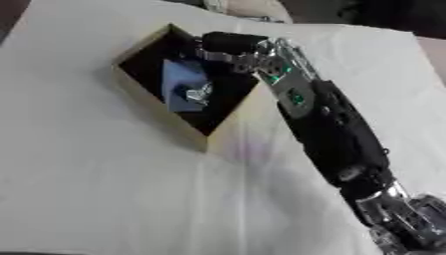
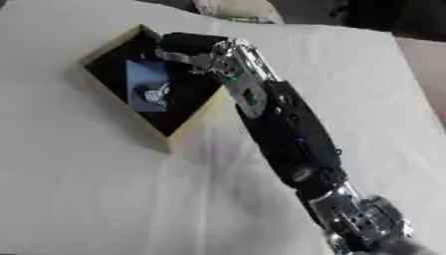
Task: Pick up objects on the table and place them in the box.
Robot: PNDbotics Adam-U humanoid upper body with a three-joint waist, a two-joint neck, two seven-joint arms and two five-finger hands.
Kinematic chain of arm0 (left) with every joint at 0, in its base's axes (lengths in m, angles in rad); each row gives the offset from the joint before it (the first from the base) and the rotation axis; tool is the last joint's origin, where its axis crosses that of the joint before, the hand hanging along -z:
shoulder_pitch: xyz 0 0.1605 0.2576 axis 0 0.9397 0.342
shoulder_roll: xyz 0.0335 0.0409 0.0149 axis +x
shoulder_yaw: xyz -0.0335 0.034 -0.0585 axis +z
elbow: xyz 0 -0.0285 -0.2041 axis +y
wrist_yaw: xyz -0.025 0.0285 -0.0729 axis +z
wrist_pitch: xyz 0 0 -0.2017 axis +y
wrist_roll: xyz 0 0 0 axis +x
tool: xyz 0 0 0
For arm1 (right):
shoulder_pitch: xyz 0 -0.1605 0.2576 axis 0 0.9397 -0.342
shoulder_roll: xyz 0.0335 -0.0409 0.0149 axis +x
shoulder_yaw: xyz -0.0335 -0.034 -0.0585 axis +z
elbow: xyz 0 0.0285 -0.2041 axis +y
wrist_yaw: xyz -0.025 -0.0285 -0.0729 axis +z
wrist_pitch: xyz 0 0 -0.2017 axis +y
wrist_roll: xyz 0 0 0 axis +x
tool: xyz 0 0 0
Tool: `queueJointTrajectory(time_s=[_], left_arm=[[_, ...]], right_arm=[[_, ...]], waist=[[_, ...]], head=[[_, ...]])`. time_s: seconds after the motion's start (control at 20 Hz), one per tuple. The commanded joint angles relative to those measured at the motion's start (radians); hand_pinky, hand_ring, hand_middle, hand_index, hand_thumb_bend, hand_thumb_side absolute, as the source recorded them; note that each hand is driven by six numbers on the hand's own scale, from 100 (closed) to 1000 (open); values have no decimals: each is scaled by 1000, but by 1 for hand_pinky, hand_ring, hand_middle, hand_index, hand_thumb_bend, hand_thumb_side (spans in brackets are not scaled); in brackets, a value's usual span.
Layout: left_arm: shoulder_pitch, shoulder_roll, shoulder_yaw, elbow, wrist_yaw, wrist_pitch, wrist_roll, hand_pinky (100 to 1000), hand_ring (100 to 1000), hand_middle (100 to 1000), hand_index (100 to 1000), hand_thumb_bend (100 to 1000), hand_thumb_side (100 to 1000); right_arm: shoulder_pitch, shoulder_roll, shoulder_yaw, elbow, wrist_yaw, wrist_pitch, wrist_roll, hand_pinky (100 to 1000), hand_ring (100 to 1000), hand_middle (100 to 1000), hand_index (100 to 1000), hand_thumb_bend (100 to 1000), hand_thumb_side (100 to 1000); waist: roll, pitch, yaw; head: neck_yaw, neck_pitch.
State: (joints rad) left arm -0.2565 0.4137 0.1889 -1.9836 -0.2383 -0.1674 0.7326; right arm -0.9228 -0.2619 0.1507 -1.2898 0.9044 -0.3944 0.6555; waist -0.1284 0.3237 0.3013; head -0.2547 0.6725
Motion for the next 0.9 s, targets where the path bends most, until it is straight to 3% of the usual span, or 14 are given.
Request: queueJointTrajectory(time_s=[0.05, 0.9], left_arm=[[-10, 11, 2, -16, -5, 0, -5, 661, 672, 721, 728, 239, 830], [-5, 8, 2, -16, -4, 8, -14, 661, 672, 724, 727, 253, 832]], right_arm=[[-20, -29, -14, -32, 48, -5, 7, 894, 940, 857, 937, 100, 659], [-27, -44, -32, -104, 77, -7, 42, 944, 995, 915, 972, 100, 689]], waist=[[10, -19, 1], [18, -32, -14]], head=[[-7, -13], [-17, -23]])
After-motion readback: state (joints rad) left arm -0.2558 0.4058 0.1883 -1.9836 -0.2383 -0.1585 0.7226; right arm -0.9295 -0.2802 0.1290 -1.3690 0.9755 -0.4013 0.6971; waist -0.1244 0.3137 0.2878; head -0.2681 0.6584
